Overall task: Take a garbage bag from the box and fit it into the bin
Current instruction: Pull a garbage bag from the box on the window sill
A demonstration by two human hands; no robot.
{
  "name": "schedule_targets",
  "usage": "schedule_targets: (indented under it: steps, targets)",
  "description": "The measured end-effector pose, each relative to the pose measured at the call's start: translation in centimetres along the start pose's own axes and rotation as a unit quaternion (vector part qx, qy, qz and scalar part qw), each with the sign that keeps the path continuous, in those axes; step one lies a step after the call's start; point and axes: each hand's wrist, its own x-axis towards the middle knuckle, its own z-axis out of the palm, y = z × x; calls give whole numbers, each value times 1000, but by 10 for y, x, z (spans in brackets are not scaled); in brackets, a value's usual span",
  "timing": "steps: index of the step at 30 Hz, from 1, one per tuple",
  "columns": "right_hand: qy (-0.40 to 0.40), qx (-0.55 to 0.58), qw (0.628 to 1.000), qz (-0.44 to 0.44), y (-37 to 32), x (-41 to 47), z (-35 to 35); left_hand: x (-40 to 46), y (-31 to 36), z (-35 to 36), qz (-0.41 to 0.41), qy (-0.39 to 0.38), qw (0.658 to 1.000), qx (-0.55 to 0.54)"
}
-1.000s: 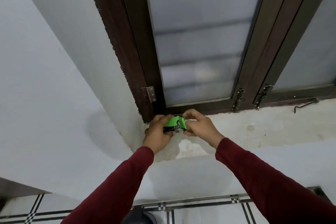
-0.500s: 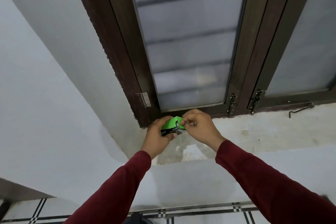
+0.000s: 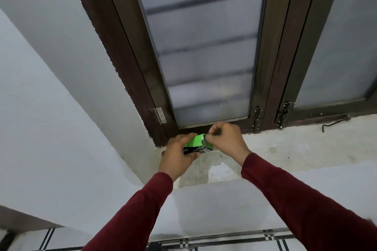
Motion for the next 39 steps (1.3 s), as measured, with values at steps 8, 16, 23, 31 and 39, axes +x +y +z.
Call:
schedule_targets:
  steps: [8, 16, 23, 31, 39]
  targets:
    - [88, 37, 994, -47, 12, -5, 6, 4, 7, 3, -1, 9, 1000, -8]
    - [-35, 153, 988, 5, 8, -7, -2, 6, 8, 2, -18, 8, 999, -28]
    - [-62, 110, 992, 4, 12, -7, -8, 9, 18, -8, 1, 14, 999, 31]
    - [-140, 412, 868, 237, 16, -6, -2, 15, 58, -27, 193, 57, 905, 374]
    - [-122, 558, 763, 301, 21, -3, -12, 21, 60, -49, 98, 41, 953, 285]
